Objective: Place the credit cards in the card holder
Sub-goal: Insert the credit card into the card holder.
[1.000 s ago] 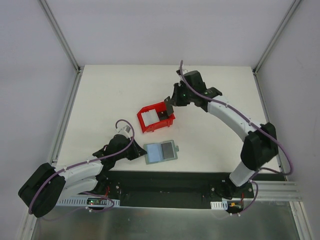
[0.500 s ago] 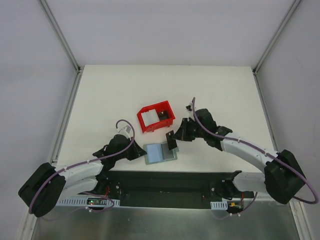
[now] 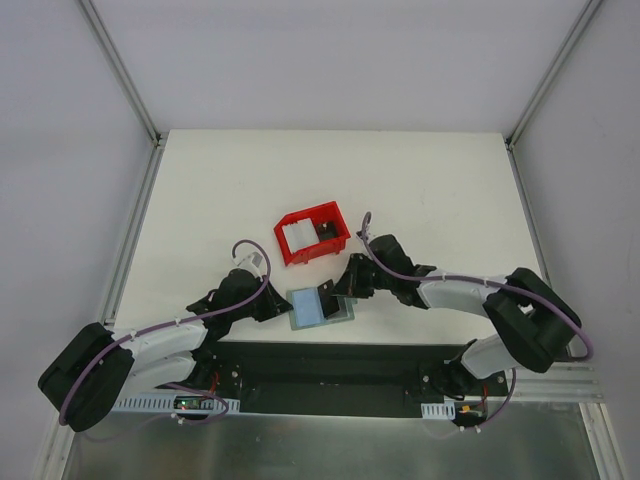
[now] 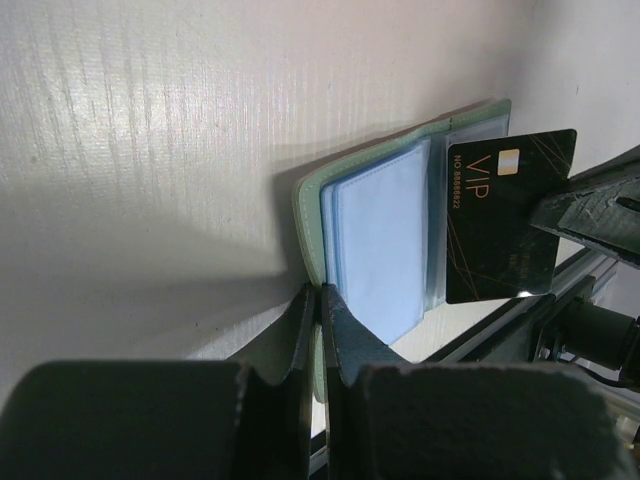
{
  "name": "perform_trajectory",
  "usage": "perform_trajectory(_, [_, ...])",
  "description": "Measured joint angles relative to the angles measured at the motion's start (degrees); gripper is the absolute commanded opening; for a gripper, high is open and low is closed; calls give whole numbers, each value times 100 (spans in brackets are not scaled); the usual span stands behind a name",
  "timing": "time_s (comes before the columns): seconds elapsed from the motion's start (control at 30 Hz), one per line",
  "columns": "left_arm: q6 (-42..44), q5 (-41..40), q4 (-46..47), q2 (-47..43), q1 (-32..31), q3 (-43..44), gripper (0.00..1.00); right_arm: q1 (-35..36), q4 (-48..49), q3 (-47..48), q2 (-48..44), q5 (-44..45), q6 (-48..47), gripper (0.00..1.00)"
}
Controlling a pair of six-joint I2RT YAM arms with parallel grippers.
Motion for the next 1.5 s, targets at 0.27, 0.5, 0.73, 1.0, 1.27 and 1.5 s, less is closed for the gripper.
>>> perform_trajectory(0.27, [2,0,-7,20,0,9,0,0,446,-127,382,-76,57,0])
perform_trajectory(0.5, [2,-28,-79,-7,0,9,0,-2,758,-179,632,-201,28,0])
perform_trajectory(0.73, [2,-39,-94,-7,2,9,0,-7,938,-232,737,-229,22,0])
perform_trajectory(1.0, [7,-37,-116,4,2,31,0,-13,968,-232,774,-216,50,0])
perform_trajectory(1.27, [4,-35,-111,15,2,31,0,-28,1080,-243,774,-175,249,0])
perform_trajectory(1.5, [4,-31,-44,83,2,39,0,11,1377,-374,774,-103,566,0])
